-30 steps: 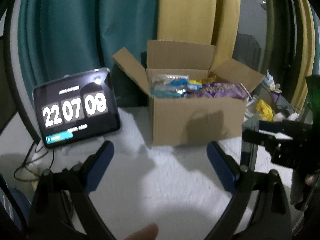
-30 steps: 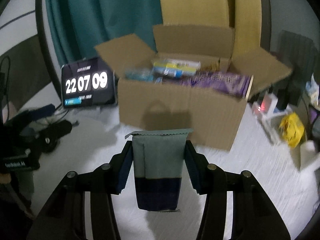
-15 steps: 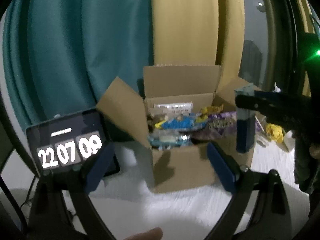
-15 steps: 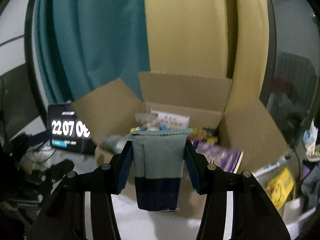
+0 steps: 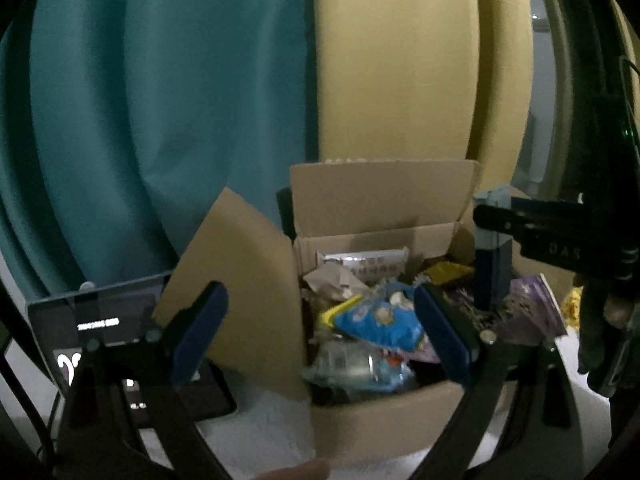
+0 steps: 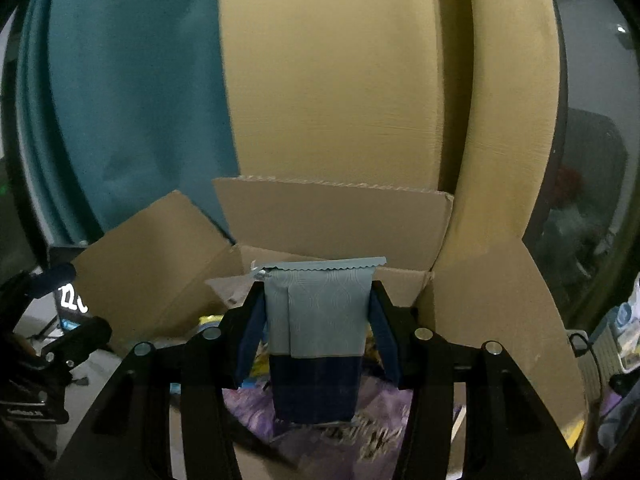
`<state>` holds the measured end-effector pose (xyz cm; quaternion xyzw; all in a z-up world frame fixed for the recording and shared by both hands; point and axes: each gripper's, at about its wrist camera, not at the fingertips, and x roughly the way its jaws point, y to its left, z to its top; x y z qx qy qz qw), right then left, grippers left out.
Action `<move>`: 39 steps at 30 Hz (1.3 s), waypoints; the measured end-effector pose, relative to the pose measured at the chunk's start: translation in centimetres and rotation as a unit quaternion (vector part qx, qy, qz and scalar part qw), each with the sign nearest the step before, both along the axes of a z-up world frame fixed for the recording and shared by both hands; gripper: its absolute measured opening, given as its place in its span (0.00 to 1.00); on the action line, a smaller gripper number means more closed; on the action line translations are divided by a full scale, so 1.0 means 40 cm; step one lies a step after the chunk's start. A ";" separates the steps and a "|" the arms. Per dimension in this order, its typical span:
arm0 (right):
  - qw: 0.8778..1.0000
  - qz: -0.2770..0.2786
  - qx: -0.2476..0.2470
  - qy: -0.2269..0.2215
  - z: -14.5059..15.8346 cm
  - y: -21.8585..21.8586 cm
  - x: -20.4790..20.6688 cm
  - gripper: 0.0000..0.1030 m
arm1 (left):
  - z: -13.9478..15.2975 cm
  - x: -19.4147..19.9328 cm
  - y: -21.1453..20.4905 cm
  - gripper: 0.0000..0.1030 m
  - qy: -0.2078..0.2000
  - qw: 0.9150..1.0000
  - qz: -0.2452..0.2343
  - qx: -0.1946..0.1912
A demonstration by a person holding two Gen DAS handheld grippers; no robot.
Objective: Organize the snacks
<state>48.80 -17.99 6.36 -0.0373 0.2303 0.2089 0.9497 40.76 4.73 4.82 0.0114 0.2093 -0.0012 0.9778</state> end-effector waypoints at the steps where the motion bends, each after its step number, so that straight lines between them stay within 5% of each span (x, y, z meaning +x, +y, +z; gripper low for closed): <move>1: 1.000 -0.002 0.000 0.001 -0.002 0.000 0.012 0.52 | -0.002 0.014 -0.001 0.92 0.002 1.000 0.001 0.000; 11: 0.998 -0.040 -0.012 0.036 -0.054 0.001 0.162 0.52 | -0.029 0.114 -0.027 0.92 0.021 1.000 0.005 -0.007; 15: 0.998 -0.045 -0.005 0.040 -0.063 -0.009 0.166 0.70 | -0.040 0.128 -0.040 0.92 0.027 1.000 0.006 -0.008; 18: 0.998 -0.049 -0.006 0.035 -0.060 -0.019 0.162 0.71 | -0.045 0.127 -0.044 0.92 0.029 1.000 0.006 -0.007; 39: 0.999 -0.039 -0.002 -0.005 0.022 -0.077 -0.159 0.72 | 0.016 -0.127 -0.080 0.92 -0.001 1.000 -0.005 -0.024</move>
